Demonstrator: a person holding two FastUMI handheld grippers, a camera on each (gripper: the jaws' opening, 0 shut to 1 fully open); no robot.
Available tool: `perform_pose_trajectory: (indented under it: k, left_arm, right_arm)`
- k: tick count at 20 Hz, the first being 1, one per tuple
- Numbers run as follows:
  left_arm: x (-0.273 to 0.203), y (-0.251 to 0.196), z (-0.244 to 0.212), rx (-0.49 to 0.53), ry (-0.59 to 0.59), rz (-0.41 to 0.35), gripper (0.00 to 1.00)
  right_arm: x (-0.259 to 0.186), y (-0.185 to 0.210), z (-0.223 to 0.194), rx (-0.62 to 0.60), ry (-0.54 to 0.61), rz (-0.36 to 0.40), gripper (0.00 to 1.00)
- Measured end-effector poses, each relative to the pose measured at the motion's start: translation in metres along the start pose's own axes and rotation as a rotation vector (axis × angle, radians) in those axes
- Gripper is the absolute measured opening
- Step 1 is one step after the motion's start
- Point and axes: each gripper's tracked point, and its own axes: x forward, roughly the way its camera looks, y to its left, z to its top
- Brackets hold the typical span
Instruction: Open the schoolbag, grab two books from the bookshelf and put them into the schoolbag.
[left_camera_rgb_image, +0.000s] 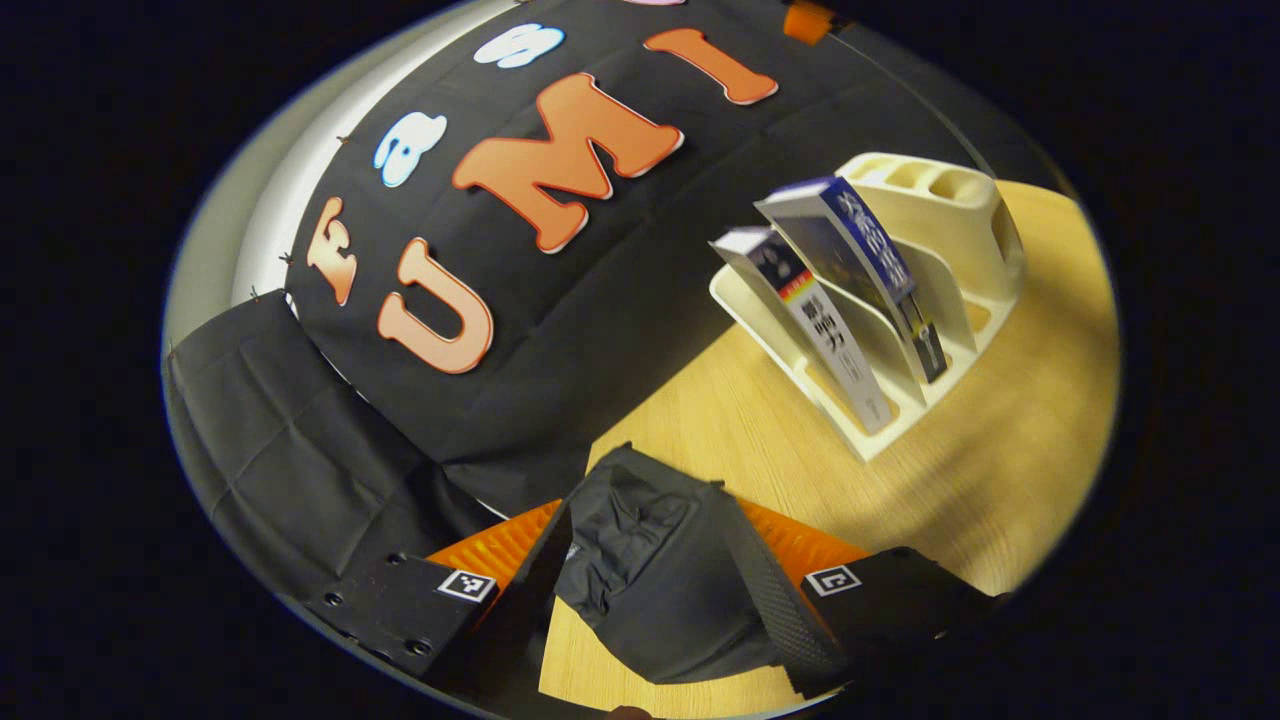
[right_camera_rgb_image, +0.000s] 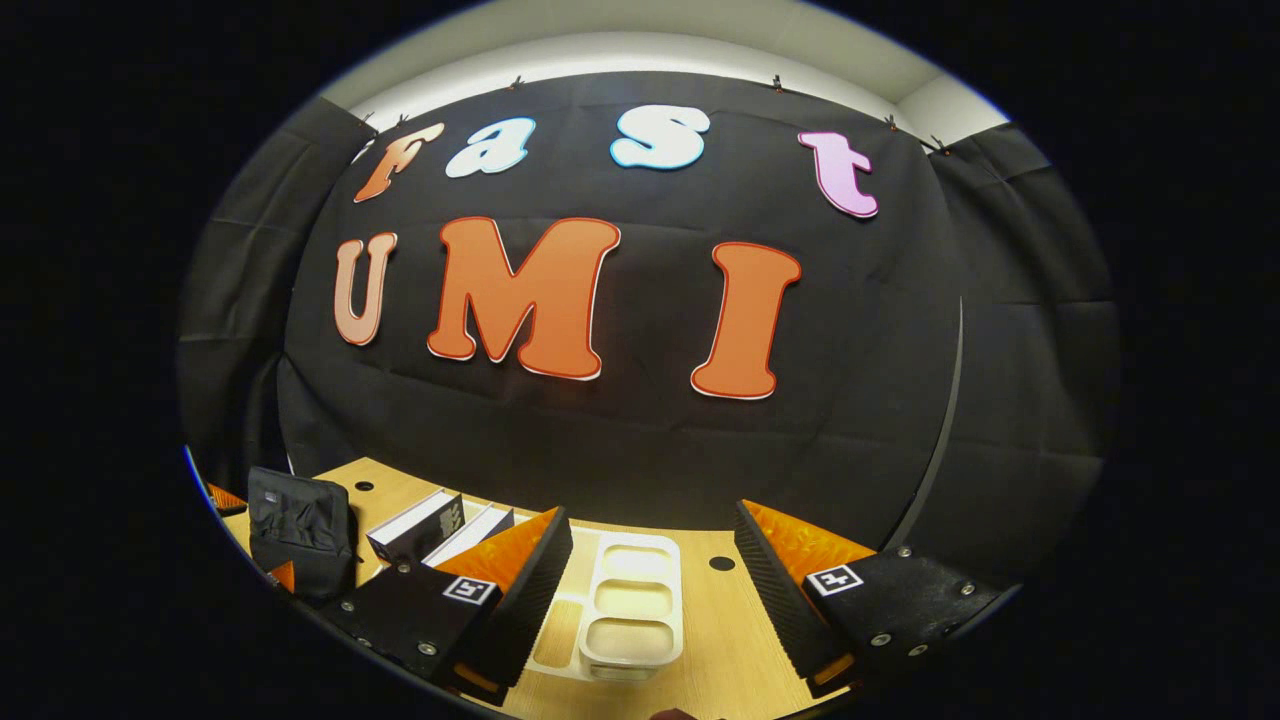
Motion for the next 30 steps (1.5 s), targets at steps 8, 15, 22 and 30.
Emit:
perform_pose_trajectory:
  k: [8,15,22,30]
  left_arm:
    - [0.000,-0.038,-0.080,0.161,0.137,-0.077,0.97]
    - [0.009,-0.046,-0.122,0.241,0.218,-0.053,0.96]
    - [0.032,-0.016,-0.114,0.266,0.203,0.028,0.95]
    - [0.068,0.004,-0.102,0.257,0.225,-0.009,0.69]
  right_arm:
    - [0.010,0.010,-0.007,-0.010,0.011,0.032,0.97]
    - [0.012,0.009,-0.010,-0.006,0.015,0.035,0.96]
    - [0.009,-0.001,-0.011,0.001,0.015,0.008,0.96]
    - [0.004,-0.014,-0.001,-0.014,-0.012,-0.008,0.97]
